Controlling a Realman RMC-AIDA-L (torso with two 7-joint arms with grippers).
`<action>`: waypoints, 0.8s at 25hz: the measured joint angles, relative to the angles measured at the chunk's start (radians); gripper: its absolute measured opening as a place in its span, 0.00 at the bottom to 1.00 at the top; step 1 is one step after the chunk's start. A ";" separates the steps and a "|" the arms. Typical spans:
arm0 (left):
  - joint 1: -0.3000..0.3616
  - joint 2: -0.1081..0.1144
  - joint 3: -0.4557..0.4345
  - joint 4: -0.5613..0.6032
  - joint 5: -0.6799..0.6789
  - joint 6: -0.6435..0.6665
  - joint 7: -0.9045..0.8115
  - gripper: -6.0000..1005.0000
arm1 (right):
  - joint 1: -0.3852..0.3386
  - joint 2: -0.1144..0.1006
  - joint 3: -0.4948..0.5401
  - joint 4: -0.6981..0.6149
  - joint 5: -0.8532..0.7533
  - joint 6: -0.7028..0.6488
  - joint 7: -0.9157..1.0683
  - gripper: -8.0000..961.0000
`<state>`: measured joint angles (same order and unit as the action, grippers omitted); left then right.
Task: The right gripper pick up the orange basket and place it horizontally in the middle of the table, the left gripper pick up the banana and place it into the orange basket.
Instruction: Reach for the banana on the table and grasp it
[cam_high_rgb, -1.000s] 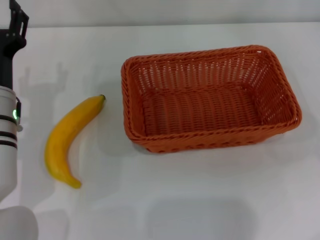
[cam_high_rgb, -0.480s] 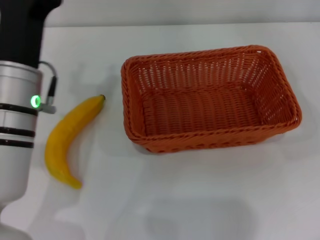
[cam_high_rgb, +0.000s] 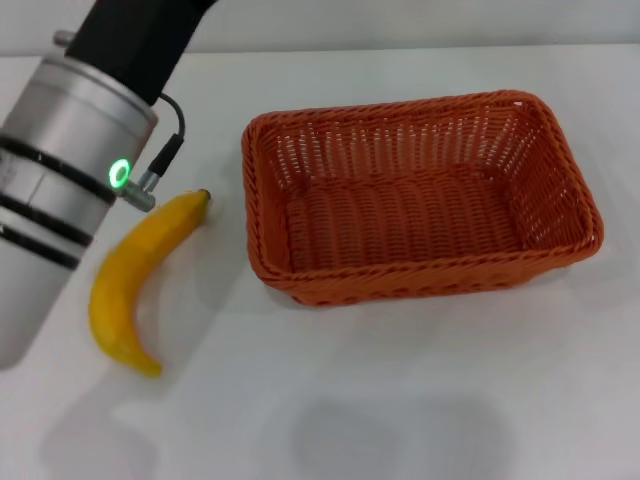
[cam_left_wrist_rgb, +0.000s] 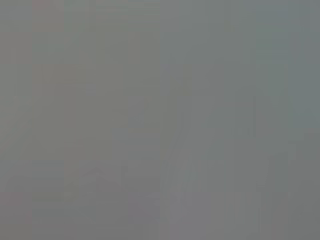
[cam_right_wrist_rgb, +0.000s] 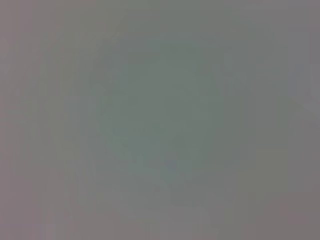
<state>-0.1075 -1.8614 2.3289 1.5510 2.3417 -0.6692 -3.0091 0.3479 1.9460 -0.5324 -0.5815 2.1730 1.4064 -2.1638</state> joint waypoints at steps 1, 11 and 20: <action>0.005 -0.001 -0.026 0.021 -0.003 0.067 0.000 0.79 | 0.000 0.000 0.000 0.000 0.000 -0.001 0.000 0.88; -0.019 -0.136 -0.467 0.231 0.000 1.130 0.138 0.79 | 0.023 0.004 -0.004 0.000 0.000 -0.062 0.003 0.88; -0.148 -0.214 -0.665 0.337 0.253 1.711 0.093 0.79 | 0.041 0.004 -0.011 0.004 -0.003 -0.123 0.006 0.88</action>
<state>-0.2557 -2.0751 1.6635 1.8878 2.5946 1.0420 -2.9161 0.3885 1.9501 -0.5437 -0.5771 2.1700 1.2830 -2.1578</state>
